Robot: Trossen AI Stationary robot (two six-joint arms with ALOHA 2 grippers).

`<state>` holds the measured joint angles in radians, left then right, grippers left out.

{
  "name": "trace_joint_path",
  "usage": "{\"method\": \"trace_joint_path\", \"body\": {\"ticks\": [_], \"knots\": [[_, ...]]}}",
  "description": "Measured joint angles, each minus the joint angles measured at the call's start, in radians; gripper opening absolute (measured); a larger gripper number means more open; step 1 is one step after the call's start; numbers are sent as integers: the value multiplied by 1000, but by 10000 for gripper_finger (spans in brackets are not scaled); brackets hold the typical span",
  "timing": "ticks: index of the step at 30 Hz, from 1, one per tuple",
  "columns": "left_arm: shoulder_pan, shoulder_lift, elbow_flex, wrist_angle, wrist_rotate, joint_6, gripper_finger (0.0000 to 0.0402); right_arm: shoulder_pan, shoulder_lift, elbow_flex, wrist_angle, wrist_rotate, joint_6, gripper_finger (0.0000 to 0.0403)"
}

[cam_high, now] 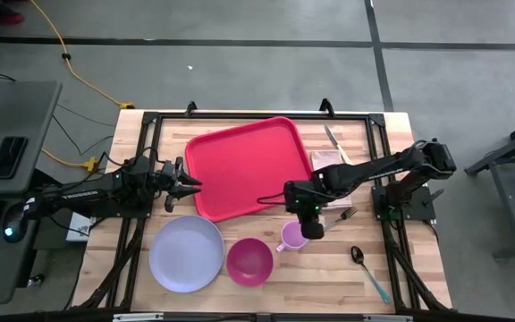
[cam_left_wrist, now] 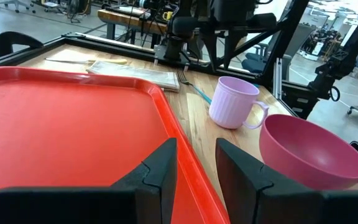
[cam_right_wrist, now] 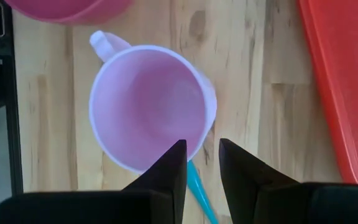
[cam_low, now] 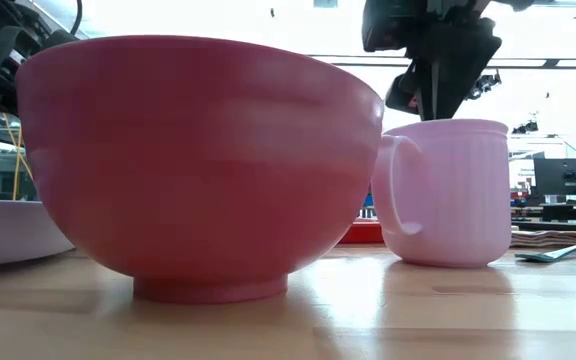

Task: Set up tray
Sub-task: Put the light pink mug at the top left of the red tray

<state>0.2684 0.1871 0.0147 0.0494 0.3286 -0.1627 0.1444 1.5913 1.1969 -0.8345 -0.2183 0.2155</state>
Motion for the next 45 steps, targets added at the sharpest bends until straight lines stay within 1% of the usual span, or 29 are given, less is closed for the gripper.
{"method": "trace_joint_path", "body": {"ticks": [8, 12, 16, 22, 31, 39, 45], "knots": [[0, 0, 0, 0, 0, 0, 140, 1, 0, 0, 1, 0, 58, 74], [0, 0, 0, 0, 0, 0, 140, 3, 0, 0, 3, -26, 91, 74], [0, 0, 0, 0, 0, 0, 140, 23, 0, 0, 10, 0, 96, 74], [0, 0, 0, 0, 0, 0, 140, 48, 0, 0, 38, 4, 129, 74], [0, 0, 0, 1, 0, 0, 140, 66, 5, 0, 39, 67, 168, 74], [0, 0, 0, 1, 0, 0, 140, 66, 71, -1, 43, 57, 165, 74], [0, 0, 0, 1, 0, 0, 140, 66, 73, -2, 49, 78, 171, 74]]}}
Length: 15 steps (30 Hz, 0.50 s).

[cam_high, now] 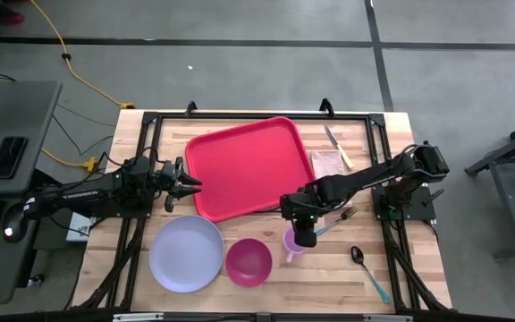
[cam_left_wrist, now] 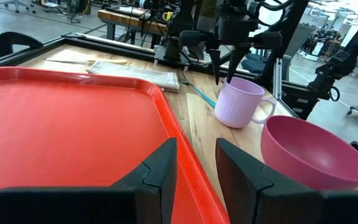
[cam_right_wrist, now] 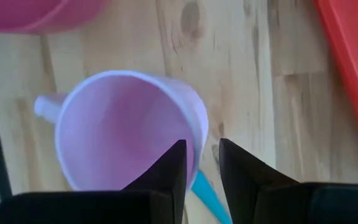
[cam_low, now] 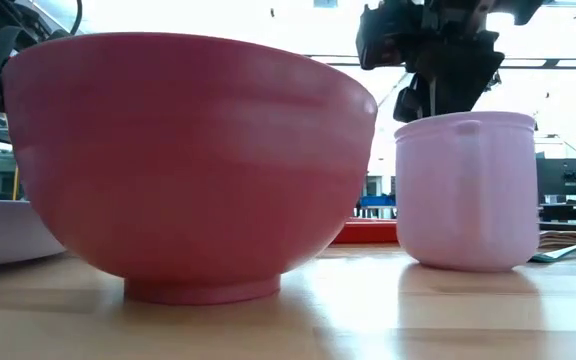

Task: Set up tray
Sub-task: Put the light pink mug at the top left of the red tray

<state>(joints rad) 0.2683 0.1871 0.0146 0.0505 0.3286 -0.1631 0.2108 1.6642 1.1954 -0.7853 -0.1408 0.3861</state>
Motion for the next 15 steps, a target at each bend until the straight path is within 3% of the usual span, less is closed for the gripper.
{"method": "trace_joint_path", "body": {"ticks": [15], "knots": [[0, 0, 0, 0, 0, 0, 140, 0, 0, 0, -14, 14, -13, 74]]}}
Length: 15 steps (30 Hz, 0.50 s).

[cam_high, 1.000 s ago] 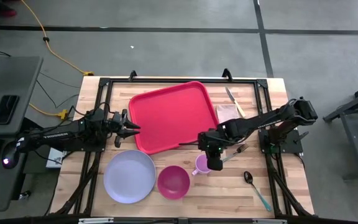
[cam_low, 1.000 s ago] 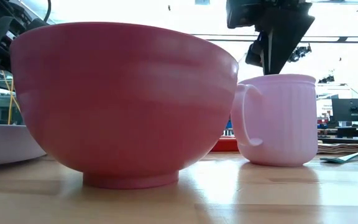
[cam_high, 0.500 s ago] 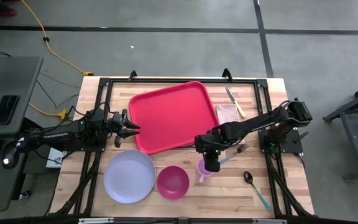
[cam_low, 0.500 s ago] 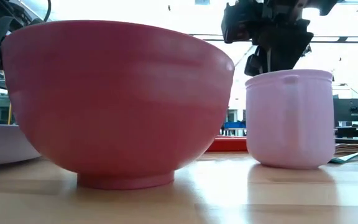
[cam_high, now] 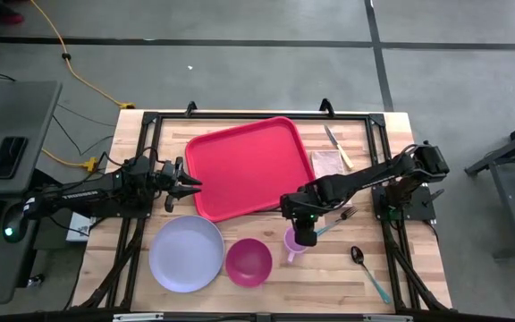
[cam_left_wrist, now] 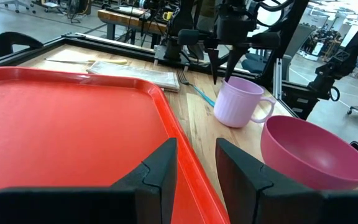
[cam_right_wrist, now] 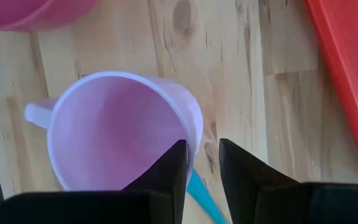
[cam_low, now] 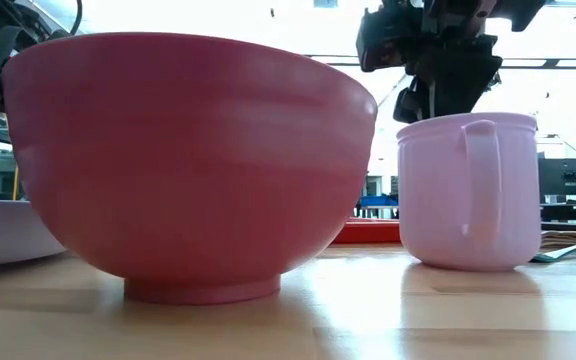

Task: Set up tray
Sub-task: Put the light pink mug at the top left of the red tray

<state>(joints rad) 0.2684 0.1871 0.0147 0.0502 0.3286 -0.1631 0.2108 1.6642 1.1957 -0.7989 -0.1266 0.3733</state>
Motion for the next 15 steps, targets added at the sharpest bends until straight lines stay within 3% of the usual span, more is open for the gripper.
{"method": "trace_joint_path", "body": {"ticks": [15], "knots": [[0, 0, 0, 0, 0, -2, 140, 0, 57, 1, -2, 15, -16, 74]]}}
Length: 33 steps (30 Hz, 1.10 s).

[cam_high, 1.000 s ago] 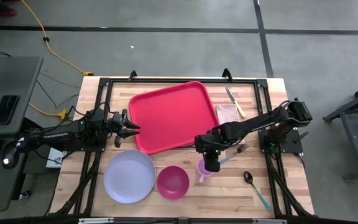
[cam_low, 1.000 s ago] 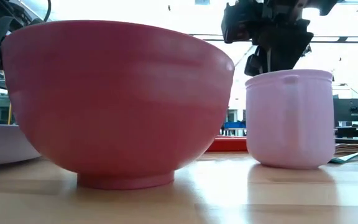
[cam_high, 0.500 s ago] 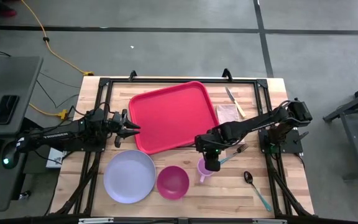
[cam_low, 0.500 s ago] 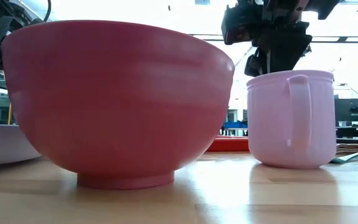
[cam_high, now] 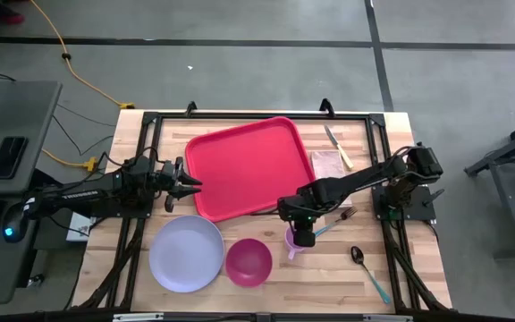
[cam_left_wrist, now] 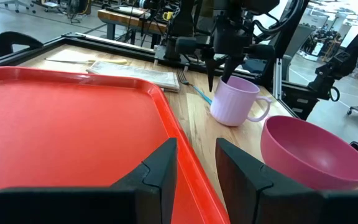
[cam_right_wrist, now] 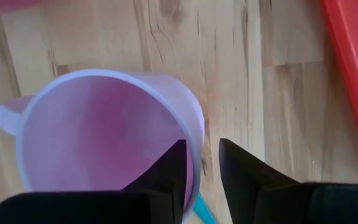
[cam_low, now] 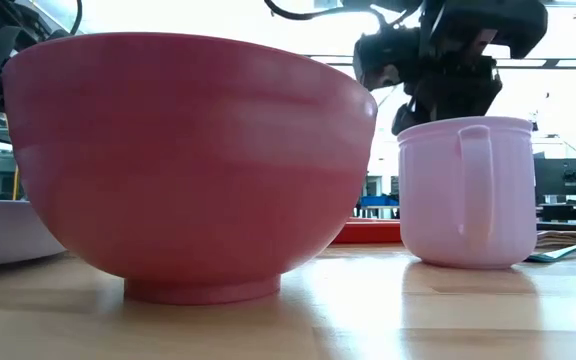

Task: Set up tray
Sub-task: Put the light pink mug at the top left of the red tray

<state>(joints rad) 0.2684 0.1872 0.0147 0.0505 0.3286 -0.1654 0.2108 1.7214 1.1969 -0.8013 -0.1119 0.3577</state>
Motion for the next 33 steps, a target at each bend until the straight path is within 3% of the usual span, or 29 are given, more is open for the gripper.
{"method": "trace_joint_path", "body": {"ticks": [11, 21, 33], "knots": [[0, 0, 0, 0, 0, 0, 140, 0, 0, 0, 2, 1, -26, 6], [0, 0, 0, 0, 0, 0, 140, 0, 0, 10, 5, 1, -28, 1], [0, 0, 0, 0, 0, 0, 140, -44, 0, 272, -159, 123, -83, 0]]}}
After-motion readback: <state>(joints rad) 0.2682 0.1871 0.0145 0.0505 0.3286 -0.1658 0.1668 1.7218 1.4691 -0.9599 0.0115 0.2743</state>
